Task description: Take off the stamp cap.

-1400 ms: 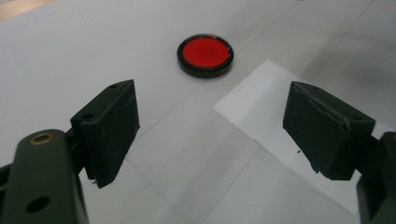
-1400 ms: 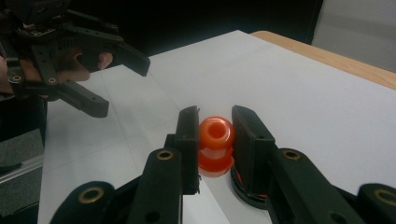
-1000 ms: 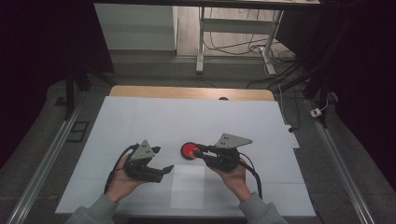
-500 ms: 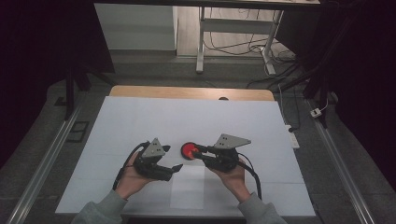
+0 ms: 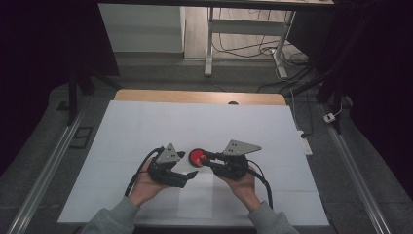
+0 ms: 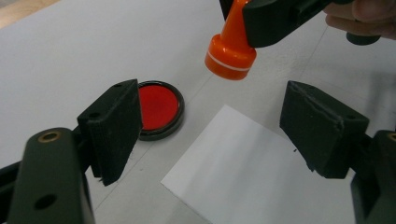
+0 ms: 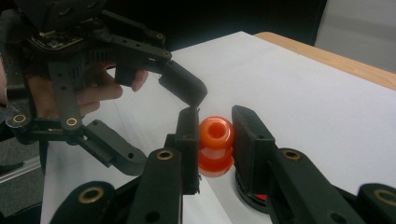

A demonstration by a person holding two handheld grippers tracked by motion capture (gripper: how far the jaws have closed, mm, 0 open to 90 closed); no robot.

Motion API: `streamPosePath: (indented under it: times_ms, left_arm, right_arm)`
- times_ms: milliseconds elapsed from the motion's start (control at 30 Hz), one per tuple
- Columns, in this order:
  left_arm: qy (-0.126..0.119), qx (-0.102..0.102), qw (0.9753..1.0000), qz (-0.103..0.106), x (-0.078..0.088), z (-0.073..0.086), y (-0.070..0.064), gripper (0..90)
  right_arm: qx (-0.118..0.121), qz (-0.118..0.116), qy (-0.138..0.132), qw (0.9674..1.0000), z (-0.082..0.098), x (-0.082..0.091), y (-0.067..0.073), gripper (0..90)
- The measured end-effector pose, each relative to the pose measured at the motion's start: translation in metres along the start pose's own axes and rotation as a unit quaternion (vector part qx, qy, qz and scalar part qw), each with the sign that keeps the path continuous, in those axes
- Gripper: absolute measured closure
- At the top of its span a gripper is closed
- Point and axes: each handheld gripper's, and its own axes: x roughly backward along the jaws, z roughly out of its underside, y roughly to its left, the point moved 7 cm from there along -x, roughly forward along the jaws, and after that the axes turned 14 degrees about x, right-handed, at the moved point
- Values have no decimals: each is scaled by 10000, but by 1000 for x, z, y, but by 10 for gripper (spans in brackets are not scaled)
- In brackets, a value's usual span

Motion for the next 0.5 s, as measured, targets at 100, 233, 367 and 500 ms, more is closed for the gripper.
streamPosePath:
  times_ms: [100, 233, 367, 500]
  left_arm:
    - [14, -31, 10000, 2, -3, 0, -1, 217]
    - [65, -75, 10000, 12, -7, 2, -2, 225]
    - [81, -79, 9999, 26, -9, 2, -3, 241]
    - [72, -82, 9999, 2, -10, 3, -3, 249]
  right_arm:
    - [26, -5, 6, 10000, 0, -1, 1, 718]
    - [16, -21, 16, 10000, 1, -2, 1, 718]
    - [19, -35, 37, 10000, 2, -3, 2, 718]
    - [24, -40, 37, 10000, 2, -3, 3, 718]
